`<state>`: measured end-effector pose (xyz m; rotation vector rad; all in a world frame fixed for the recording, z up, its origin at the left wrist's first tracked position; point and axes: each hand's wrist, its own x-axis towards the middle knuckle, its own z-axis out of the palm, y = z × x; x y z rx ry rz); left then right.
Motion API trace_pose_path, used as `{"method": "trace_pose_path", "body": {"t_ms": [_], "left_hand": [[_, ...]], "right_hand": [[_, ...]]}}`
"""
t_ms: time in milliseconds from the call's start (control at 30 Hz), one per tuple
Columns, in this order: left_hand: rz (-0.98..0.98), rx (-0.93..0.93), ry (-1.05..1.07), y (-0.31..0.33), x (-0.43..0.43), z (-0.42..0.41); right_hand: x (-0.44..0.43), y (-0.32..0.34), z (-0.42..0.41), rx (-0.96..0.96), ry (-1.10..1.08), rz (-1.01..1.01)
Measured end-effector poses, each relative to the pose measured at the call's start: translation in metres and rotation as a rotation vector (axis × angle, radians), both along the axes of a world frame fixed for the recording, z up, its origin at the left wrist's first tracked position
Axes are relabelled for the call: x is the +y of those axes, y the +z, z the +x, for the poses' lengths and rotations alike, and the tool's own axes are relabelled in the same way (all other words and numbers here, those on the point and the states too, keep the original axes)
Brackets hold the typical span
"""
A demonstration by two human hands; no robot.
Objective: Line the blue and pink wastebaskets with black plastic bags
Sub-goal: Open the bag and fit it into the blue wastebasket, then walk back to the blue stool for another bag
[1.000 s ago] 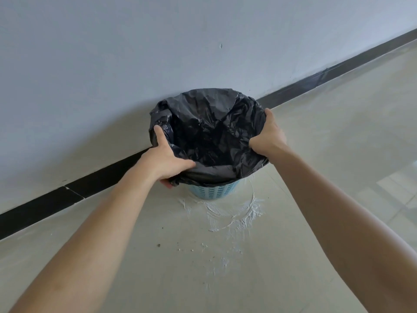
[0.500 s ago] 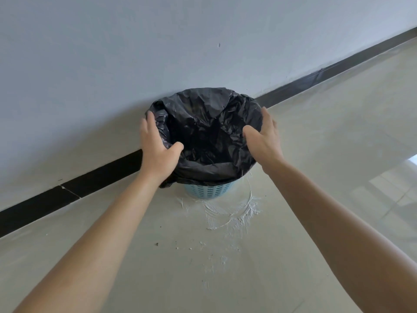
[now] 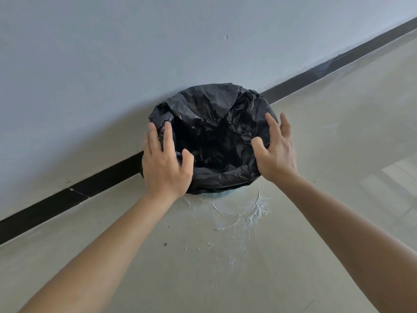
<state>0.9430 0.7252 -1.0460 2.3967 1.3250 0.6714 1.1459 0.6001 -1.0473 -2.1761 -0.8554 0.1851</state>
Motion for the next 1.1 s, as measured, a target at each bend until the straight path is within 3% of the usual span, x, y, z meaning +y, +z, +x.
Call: {"method": "trace_pose_path", "body": {"t_ms": [67, 133, 267, 400, 533, 667, 900, 1000, 1100], "left_hand": [[0.068, 0.222, -0.034, 0.010, 0.003, -0.002], [0.122, 0.328, -0.137, 0.032, 0.007, -0.006], [0.380, 0.294, -0.409, 0.102, 0.015, -0.008], [0.448, 0.229, -0.325, 0.209, 0.022, -0.010], [0.534, 0.283, -0.296, 0.358, 0.040, -0.020], [0.611, 0.334, -0.220, 0.559, 0.053, -0.029], [0.818, 0.236, -0.137, 0.909, 0.061, -0.067], [0.878, 0.176, -0.039, 1.008, 0.060, -0.107], [0.911, 0.197, 0.061, 1.053, 0.051, -0.161]], "right_hand": [[-0.001, 0.010, -0.001, -0.150, 0.027, -0.094], [-0.002, 0.026, -0.005, -0.220, 0.084, -0.145], [-0.003, 0.083, -0.003, -0.306, 0.192, -0.144], [0.000, 0.184, 0.009, -0.474, 0.188, -0.127], [0.013, 0.329, 0.017, -0.611, 0.191, -0.088], [0.022, 0.526, 0.021, -0.731, 0.192, -0.024], [0.042, 0.867, -0.007, -0.857, 0.228, 0.214], [0.053, 0.960, -0.034, -0.916, 0.263, 0.333], [0.072, 1.007, -0.067, -0.943, 0.315, 0.442]]}}
